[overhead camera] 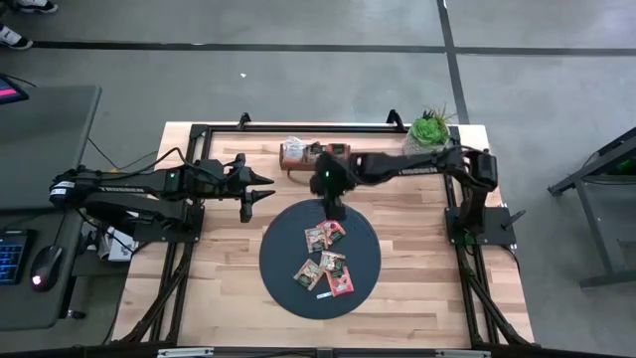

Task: Pick & Place Tea
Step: Put the brown tea bag into the middle section of the wooden organizer

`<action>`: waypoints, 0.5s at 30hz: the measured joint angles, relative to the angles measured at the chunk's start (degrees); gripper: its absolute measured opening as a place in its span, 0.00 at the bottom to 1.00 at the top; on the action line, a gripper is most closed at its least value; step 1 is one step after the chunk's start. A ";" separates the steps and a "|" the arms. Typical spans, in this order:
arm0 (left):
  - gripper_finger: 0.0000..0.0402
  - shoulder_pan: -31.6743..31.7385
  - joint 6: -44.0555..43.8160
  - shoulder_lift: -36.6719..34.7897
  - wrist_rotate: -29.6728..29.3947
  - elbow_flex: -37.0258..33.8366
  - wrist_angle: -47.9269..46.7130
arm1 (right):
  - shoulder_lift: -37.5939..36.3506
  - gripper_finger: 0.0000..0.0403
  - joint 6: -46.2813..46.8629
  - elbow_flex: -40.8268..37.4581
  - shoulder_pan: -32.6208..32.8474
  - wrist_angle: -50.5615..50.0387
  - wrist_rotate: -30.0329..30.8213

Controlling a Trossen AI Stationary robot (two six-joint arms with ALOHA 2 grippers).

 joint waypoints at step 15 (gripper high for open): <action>0.33 -0.02 0.42 0.04 2.31 0.00 -1.22 | 0.20 0.42 17.77 -0.10 9.49 -6.38 0.05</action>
